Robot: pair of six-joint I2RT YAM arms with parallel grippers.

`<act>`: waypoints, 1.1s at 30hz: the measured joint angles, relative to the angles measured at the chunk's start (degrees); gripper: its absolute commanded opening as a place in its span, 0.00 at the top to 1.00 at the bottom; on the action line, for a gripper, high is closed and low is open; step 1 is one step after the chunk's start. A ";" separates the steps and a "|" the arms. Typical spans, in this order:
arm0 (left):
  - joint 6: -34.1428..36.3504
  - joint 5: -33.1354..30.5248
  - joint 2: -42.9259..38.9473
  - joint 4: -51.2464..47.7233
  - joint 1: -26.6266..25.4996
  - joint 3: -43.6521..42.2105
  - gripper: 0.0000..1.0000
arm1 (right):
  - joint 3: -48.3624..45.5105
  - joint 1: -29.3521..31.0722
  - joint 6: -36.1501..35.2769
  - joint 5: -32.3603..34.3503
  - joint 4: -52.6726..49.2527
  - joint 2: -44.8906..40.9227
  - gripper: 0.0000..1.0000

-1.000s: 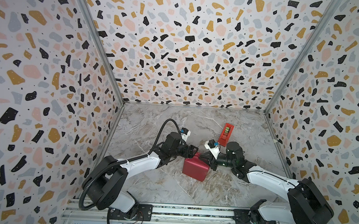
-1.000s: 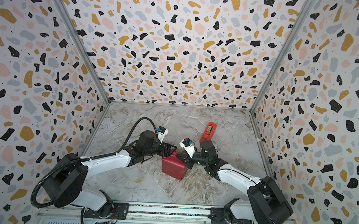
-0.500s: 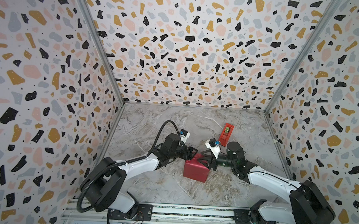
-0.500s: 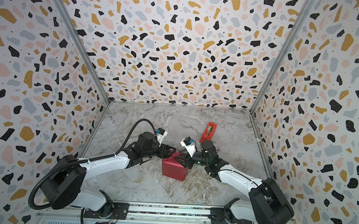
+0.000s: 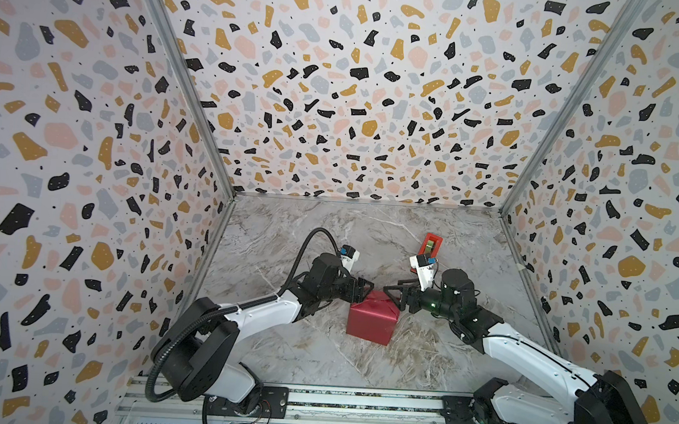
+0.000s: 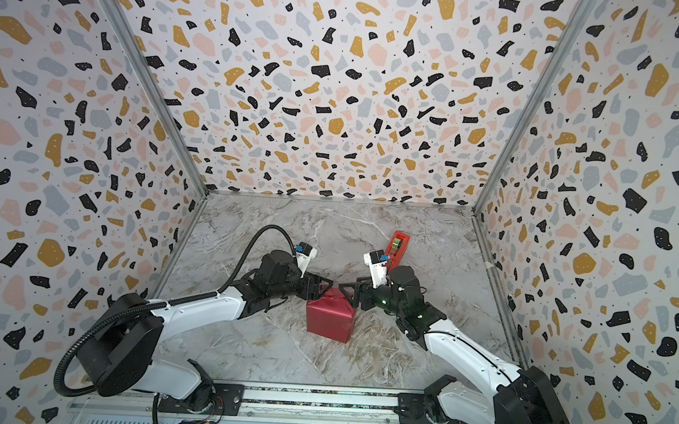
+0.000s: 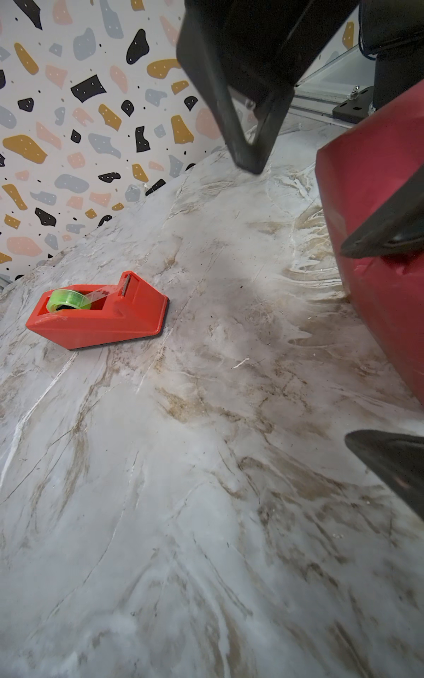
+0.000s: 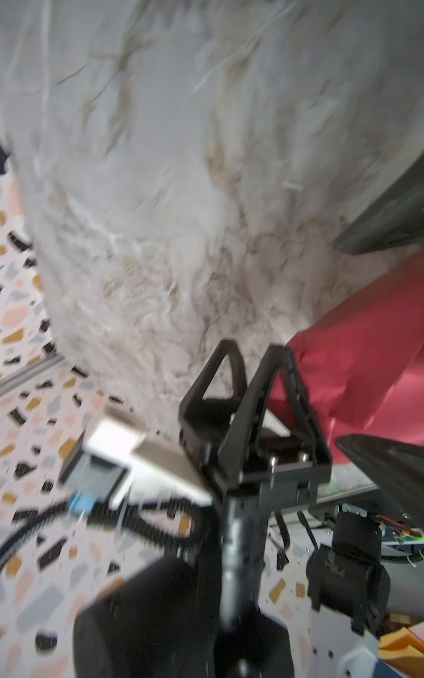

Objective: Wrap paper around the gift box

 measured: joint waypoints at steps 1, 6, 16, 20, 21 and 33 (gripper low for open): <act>0.00 -0.02 0.00 0.00 -0.02 0.00 0.26 | 0.00 -0.07 2.14 0.94 -1.46 0.26 0.17; 0.00 -0.11 0.00 0.09 -0.50 0.00 0.26 | 0.00 0.74 9.86 2.36 -4.22 1.03 0.13; -0.15 -0.42 0.00 0.13 -0.96 0.00 0.26 | -0.39 1.60 16.26 2.23 -3.87 2.80 0.15; -0.66 -0.66 0.00 0.15 -1.25 0.00 0.26 | -1.97 1.97 17.49 2.27 -3.30 2.10 0.15; -0.83 -0.68 0.00 0.13 -1.40 0.00 0.26 | -2.51 2.03 17.66 2.25 -3.23 1.84 0.15; -4.52 -1.27 -4.09 1.55 -2.10 -0.68 0.20 | -8.68 2.49 18.86 2.69 1.88 -2.29 0.17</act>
